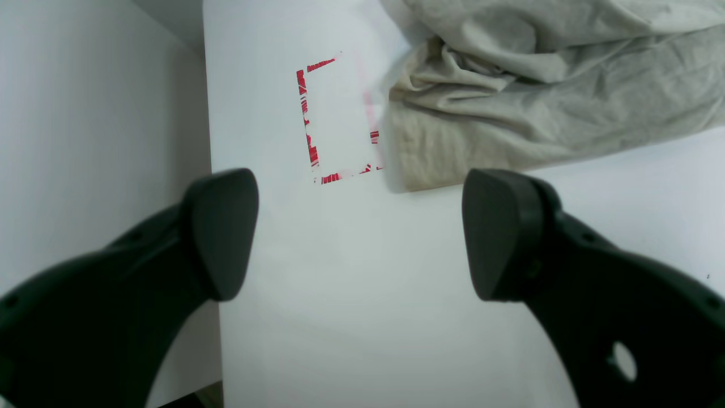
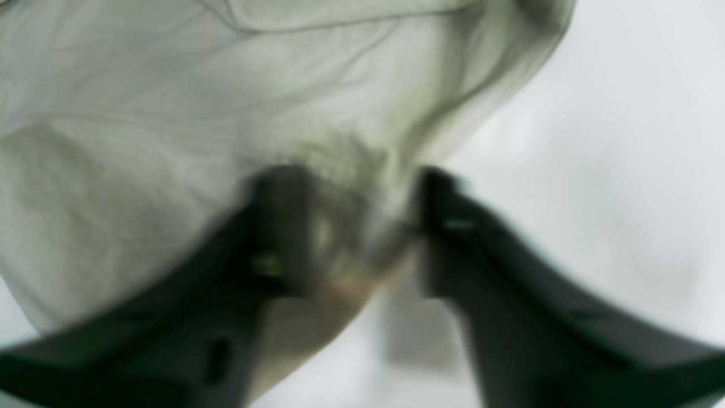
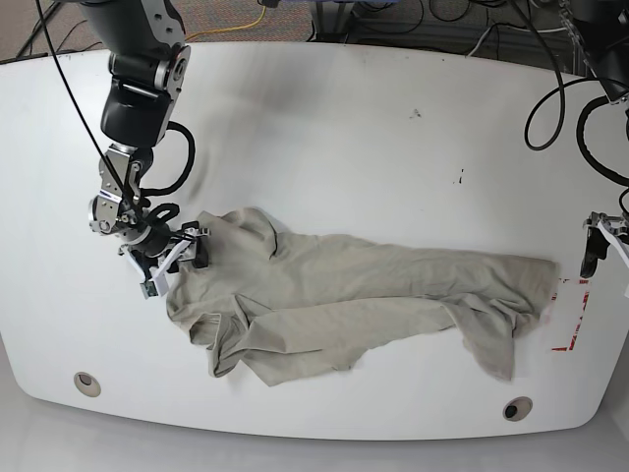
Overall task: Layout the t-shirt on the table in an organized manner, then fold the t-shirt properly
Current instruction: 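Grasp the shirt collar area with the right gripper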
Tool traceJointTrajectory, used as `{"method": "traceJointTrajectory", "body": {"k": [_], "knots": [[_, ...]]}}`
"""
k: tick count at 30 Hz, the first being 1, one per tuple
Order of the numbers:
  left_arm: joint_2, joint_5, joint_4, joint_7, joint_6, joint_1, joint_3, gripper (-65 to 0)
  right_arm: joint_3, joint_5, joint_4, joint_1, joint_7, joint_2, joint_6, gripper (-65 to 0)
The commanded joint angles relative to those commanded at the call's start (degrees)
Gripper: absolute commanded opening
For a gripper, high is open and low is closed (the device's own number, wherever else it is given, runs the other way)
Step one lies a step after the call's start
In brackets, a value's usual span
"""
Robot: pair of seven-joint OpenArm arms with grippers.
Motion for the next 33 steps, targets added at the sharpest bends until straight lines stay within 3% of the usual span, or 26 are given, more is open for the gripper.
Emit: {"method": "traceJointTrajectory", "body": {"k": [1, 3, 6, 15, 22, 33], "knots": [[0.0, 0.0, -0.1, 0.0, 0.0, 0.4, 0.1, -13.2, -0.3, 0.0, 0.0, 0.0, -0.5, 0.0, 0.00, -65.0], [0.1, 0.0, -0.1, 0.0, 0.0, 0.8, 0.4, -13.2, -0.2, 0.0, 1.2, 0.0, -2.4, 0.0, 0.00, -62.5], [1.4, 0.3, -0.9, 0.0, 0.0, 0.5, 0.4, -13.2, -0.1, 0.0, 5.4, -1.3, -5.3, 0.0, 0.00, -64.7], [2.3, 0.4, -14.9, -0.7, 0.0, -4.7, 0.9, -13.2, -0.5, 0.0, 26.7, -8.4, -14.9, -2.5, 0.00, -64.7], [1.5, 0.5, -27.7, -7.2, 0.0, -10.5, 4.0, -13.2, -0.5, 0.0, 34.3, -11.9, -18.8, -2.6, 0.00, -64.7], [1.0, 0.5, -46.9, -15.8, 0.0, -19.6, 14.1, -13.2, -0.5, 0.0, 40.4, -15.7, -19.0, -2.6, 0.00, -64.7]]}}
